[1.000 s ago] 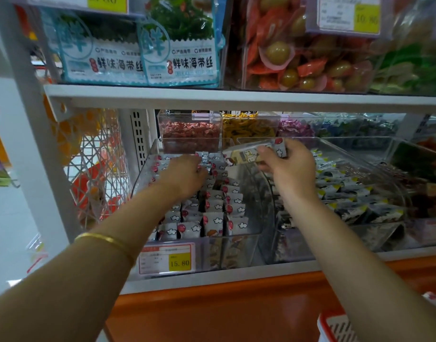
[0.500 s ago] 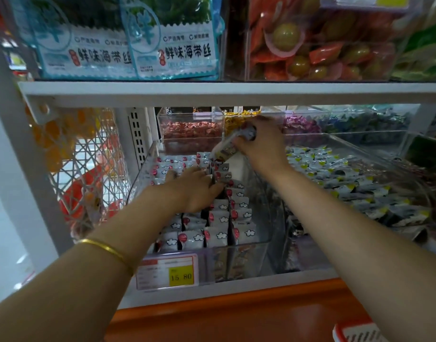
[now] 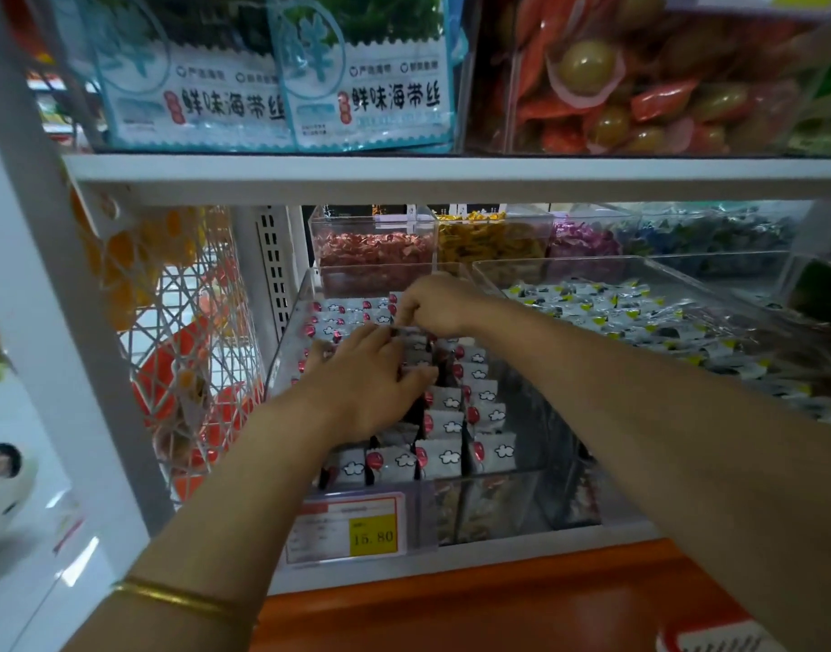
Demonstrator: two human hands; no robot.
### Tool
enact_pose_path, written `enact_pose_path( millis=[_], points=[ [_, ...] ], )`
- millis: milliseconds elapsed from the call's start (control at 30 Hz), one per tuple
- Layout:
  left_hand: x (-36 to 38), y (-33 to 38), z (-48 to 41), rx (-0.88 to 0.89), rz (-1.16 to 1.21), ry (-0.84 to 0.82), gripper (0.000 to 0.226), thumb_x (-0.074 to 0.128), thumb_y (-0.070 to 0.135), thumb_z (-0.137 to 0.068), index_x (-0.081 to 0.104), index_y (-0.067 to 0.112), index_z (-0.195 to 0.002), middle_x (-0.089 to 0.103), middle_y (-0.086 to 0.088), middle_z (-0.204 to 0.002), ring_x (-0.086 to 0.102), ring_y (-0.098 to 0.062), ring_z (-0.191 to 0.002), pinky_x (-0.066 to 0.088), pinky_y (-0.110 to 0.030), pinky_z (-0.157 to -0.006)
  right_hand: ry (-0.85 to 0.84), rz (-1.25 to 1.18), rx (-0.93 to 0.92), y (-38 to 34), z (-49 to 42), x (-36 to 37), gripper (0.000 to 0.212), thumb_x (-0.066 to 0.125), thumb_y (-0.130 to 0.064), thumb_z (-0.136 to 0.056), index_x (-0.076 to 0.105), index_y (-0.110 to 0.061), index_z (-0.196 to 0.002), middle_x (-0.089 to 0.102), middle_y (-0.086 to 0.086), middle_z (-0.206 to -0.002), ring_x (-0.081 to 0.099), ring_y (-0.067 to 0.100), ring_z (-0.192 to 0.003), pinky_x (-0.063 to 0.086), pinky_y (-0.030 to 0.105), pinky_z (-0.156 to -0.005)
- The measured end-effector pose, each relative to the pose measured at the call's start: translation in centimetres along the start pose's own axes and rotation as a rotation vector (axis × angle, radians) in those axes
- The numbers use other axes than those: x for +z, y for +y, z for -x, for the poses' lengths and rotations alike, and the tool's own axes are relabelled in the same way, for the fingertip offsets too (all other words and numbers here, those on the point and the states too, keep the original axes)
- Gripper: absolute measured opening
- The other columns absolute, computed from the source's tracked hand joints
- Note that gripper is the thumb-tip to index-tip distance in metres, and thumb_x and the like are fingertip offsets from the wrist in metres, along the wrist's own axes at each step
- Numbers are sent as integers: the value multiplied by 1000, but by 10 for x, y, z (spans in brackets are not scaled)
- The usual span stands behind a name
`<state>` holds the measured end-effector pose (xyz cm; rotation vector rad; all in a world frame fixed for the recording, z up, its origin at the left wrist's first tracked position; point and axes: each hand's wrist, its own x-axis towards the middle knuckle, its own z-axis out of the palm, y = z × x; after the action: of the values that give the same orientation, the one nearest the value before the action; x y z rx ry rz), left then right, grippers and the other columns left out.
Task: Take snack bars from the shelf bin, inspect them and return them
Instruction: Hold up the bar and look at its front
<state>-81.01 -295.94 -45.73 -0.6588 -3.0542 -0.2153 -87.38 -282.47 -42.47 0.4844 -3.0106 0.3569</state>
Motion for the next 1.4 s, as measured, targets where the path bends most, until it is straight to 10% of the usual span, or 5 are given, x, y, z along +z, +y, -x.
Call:
enact_pose_path(
  millis=[433,567,833,1033,1400],
  points=[
    [1,2,5,-19,31,-23,69,17,58,-94,14,17,-150,4,0,-159,-5,-16,-145,-6,-57,-111,248,292,83,4,-29,13,19,60,-31,-89,66,-14,-94,62,4,-104,49,24,-108,44,39,-90],
    [-4,3,11,-12,116,63,57,25,48,-97,31,15,-143,22,-4,-154,11,-19,-143,4,-58,-114,379,-171,164,5,-20,-3,9,55,-20,-92,57,-11,-89,61,4,-90,57,17,-83,45,27,-63],
    [-20,20,41,-99,545,411,46,43,24,-98,35,8,-140,43,-11,-141,46,-27,-124,37,-30,-97,815,-690,174,-4,74,-31,12,63,-10,-87,56,-11,-78,63,6,-82,60,15,-68,50,18,-68],
    [-24,33,66,-166,1224,368,20,46,18,-97,60,3,-92,66,-13,-90,67,-19,-82,58,-32,-75,661,-1389,200,-18,151,-19,9,59,-2,-88,58,-3,-78,64,17,-88,67,16,-59,55,23,-54],
    [-25,33,89,-143,1583,302,27,50,36,-93,57,11,-83,62,-3,-60,57,-12,-51,50,-22,-48,467,-1876,260,-19,183,-8,9,58,-8,-86,63,0,-86,68,6,-66,67,13,-60,54,19,-53]
  ],
)
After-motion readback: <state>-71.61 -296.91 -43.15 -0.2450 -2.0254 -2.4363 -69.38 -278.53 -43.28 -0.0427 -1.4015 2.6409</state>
